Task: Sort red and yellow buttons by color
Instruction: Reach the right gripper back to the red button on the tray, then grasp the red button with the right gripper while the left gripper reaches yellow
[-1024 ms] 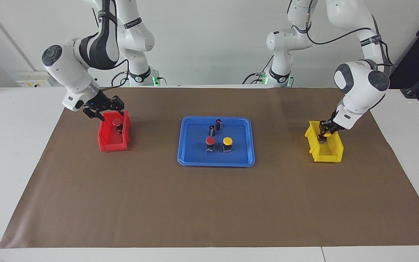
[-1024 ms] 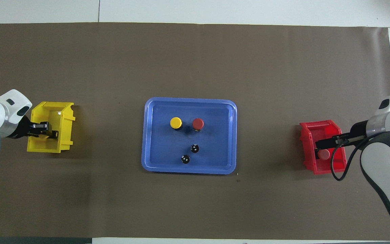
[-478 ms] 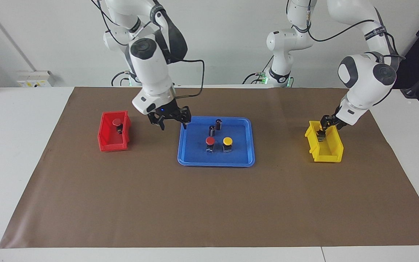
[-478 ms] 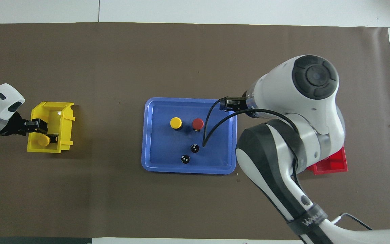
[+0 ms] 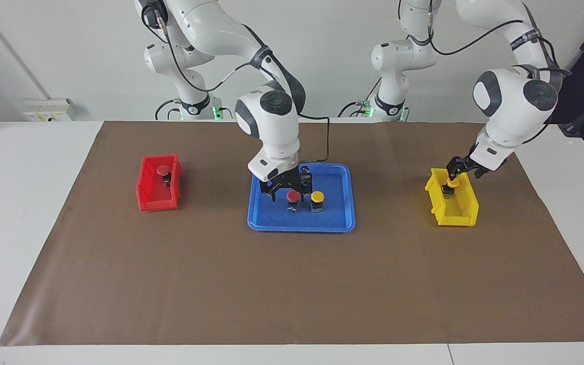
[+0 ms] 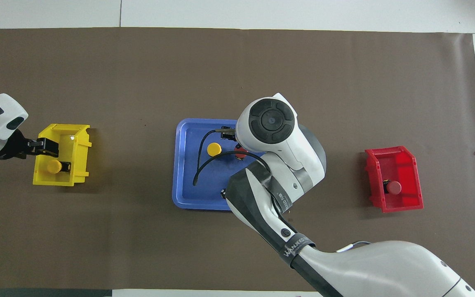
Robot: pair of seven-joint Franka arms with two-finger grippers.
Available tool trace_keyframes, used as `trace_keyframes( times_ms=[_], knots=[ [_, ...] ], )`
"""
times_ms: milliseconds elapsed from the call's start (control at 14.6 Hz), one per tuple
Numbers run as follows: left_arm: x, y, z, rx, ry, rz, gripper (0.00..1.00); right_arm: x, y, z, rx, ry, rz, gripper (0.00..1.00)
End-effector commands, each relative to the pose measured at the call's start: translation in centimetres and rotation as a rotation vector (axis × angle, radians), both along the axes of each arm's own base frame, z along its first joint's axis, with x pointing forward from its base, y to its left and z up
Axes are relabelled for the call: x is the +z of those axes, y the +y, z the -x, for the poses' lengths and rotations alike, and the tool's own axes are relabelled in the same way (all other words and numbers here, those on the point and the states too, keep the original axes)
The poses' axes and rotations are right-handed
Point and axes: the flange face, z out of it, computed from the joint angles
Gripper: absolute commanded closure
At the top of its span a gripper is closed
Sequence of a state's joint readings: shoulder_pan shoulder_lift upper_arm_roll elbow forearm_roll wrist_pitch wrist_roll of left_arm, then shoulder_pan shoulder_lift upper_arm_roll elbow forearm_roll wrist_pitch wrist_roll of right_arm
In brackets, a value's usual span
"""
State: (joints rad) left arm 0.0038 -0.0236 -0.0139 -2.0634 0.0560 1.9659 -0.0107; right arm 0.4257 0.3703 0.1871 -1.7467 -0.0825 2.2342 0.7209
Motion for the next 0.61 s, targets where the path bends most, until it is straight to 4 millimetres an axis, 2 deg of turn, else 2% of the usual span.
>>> trace_keyframes(
  times_ms=[0, 205, 341, 478, 546],
  knots=[
    [0.8, -6.3, 0.0, 0.056, -0.034, -0.025, 0.0, -0.4, 0.0, -0.6, -0.001, -0.024, 0.015, 0.12],
    [1.1, -13.2, 0.3, 0.086, -0.083, -0.011, 0.0, -1.9, 0.2, 0.4, 0.013, -0.015, 0.02, 0.16],
    [0.5, -16.6, 0.4, 0.09, -0.094, 0.005, 0.0, -2.4, 0.4, 0.7, 0.017, -0.011, 0.022, 0.21],
    [-0.6, -20.6, 1.1, 0.13, -0.105, 0.031, 0.0, -3.0, 0.4, 1.1, 0.024, -0.008, 0.022, 0.22],
    [-0.8, -21.7, 1.3, 0.131, -0.111, 0.039, 0.0, -3.0, 0.4, 1.0, 0.027, -0.016, 0.016, 0.24]
  ],
)
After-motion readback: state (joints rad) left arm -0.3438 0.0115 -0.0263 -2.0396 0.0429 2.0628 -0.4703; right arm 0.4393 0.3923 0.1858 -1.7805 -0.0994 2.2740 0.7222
